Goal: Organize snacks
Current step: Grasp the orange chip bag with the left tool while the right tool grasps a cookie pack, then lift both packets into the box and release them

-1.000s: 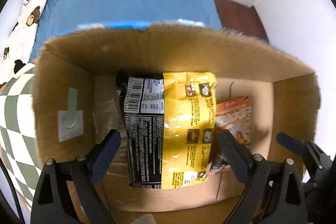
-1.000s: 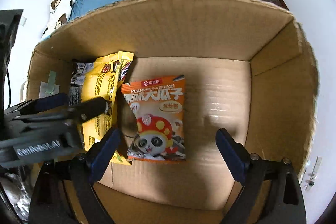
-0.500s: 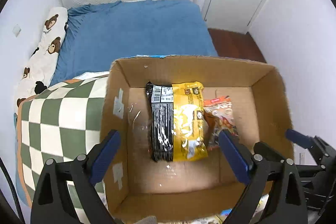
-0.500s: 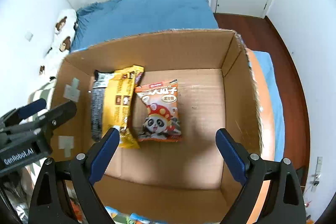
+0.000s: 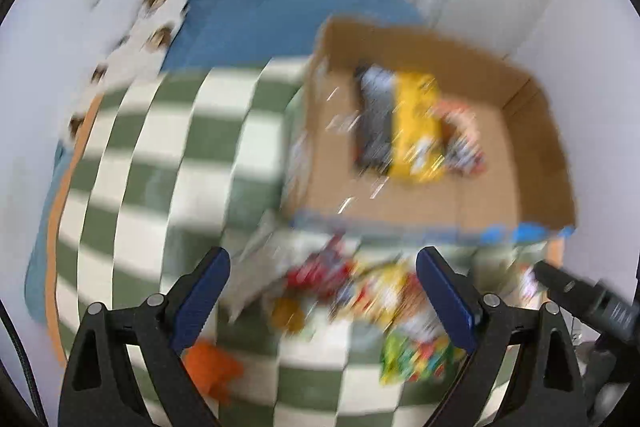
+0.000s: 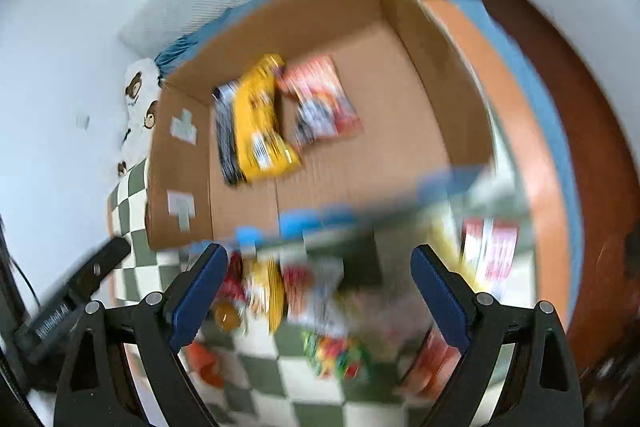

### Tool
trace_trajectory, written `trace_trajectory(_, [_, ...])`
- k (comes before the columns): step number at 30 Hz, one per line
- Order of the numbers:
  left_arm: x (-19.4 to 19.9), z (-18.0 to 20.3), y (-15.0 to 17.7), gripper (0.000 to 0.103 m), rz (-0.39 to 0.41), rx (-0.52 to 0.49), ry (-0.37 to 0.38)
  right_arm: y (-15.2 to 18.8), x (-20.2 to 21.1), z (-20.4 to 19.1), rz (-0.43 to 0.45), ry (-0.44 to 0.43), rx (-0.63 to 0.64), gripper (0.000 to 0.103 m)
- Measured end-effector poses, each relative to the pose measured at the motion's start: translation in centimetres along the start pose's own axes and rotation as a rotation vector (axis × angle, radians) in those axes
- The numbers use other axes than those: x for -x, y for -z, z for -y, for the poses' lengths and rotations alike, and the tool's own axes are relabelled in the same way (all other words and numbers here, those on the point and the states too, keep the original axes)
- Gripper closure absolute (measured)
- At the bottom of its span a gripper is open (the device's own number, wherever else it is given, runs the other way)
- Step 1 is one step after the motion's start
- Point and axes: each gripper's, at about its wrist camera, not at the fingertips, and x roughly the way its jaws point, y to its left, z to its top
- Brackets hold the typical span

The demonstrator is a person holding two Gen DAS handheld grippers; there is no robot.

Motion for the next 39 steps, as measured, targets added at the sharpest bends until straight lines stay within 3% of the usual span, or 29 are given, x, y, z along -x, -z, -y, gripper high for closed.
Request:
trace_trajectory(7, [-4.9,-8.0,6.9,0.008,-0.209,0.215,-0.070,4.3,-4.8,5.8,-0.084,0.030,-0.230,0.008])
trace_trajectory(14, [-7.3,-11.8,8.8,0.008,-0.294,0.331,-0.116,5.5,-9.0,9.0,-0.107,0.064,-0.376,0.009])
trace_trajectory(16, [-7.9,-12.7,9.0,0.008,-0.318,0.395,-0.080,5.4,-9.3,9.0,-0.093,0.060,-0.375,0.020])
trace_trajectory(17, [-8.1,-13.2,9.0,0.008,-0.319,0.418,-0.078,5.4,-9.4,8.9,-0.089,0.072,-0.368,0.028])
trace_trajectory(19, [-8.1,-13.1,8.6,0.008,-0.304,0.389,-0.089,5.3,-9.5,8.7,-0.081,0.080,-0.345,0.031])
trace_trajectory(22, [-8.2,-11.5,8.2,0.008,-0.290,0.229,-0.115,4.9,-9.0,8.3,-0.092,0.067,-0.289,0.038])
trace_trajectory(25, [-9.2,-9.4,8.3,0.008,-0.323,0.030,-0.192,5.2,-8.5,7.4,-0.123,0.072,-0.194,0.041])
trace_trajectory(29, [-12.3,-8.3,8.5,0.008,-0.396,-0.063,-0.204,6.5,-8.0,5.8,-0.173,0.102,-0.032,0.042])
trace_trajectory(30, [-12.9,-8.0,8.4,0.008,-0.402,-0.071,-0.201,6.9,-8.0,5.2,-0.194,0.110,0.021,0.042])
trace_trajectory(31, [-13.3,-7.9,8.3,0.018,-0.402,-0.073,-0.195,7.4,-8.2,4.7,-0.217,0.120,0.068,0.042])
trace_trajectory(32, [-13.9,-7.8,8.2,0.040,-0.408,-0.056,-0.189,7.9,-8.6,3.8,-0.253,0.147,0.142,0.042])
trace_trajectory(33, [-14.2,-7.9,8.1,0.045,-0.414,-0.029,-0.184,8.3,-9.0,3.3,-0.277,0.164,0.189,0.042])
trace_trajectory(36, [-14.4,-8.4,7.4,0.047,-0.395,0.078,-0.140,8.8,-10.1,2.2,-0.315,0.198,0.264,0.042])
trace_trajectory(39, [-14.6,-9.4,7.0,0.046,-0.390,0.196,-0.074,8.6,-10.7,1.9,-0.305,0.205,0.260,0.039])
